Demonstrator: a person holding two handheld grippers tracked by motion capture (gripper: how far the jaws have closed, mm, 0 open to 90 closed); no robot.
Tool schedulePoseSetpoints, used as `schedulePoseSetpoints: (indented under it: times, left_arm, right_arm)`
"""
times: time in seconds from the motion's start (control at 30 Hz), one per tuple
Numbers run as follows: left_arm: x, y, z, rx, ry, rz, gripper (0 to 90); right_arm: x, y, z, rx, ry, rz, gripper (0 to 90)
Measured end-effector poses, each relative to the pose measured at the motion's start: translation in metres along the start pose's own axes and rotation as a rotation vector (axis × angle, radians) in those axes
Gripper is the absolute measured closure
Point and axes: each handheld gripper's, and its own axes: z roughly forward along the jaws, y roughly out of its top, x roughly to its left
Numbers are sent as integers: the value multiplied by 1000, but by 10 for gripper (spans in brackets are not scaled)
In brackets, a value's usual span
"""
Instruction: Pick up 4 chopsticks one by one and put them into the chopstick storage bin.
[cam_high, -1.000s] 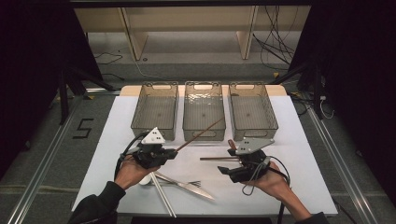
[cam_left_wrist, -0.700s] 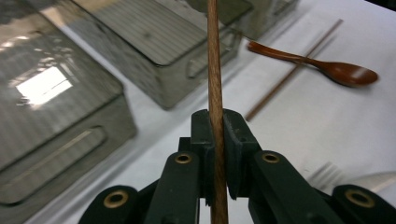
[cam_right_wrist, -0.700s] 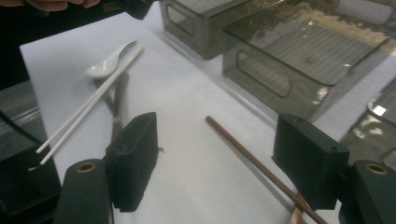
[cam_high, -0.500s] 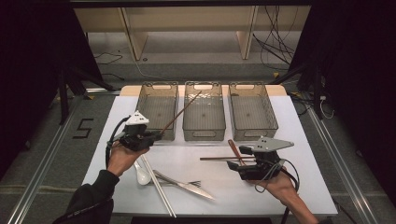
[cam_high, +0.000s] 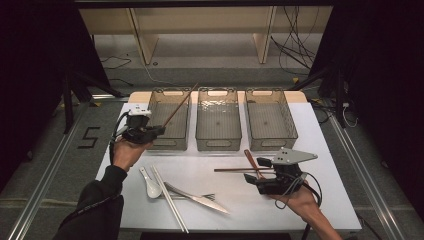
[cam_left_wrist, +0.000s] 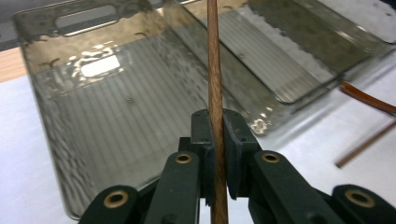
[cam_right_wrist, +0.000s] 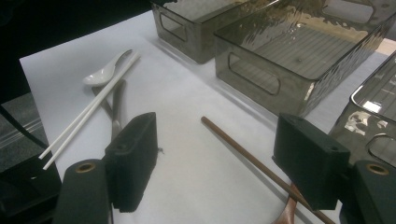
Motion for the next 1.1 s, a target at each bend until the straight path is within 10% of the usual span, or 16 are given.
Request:
schedulePoseSetpoints:
  times: [1.1]
  left_arm:
    - [44, 12, 41, 111, 77, -145, 830]
  right_arm:
    - [1, 0, 1, 12, 20, 0, 313]
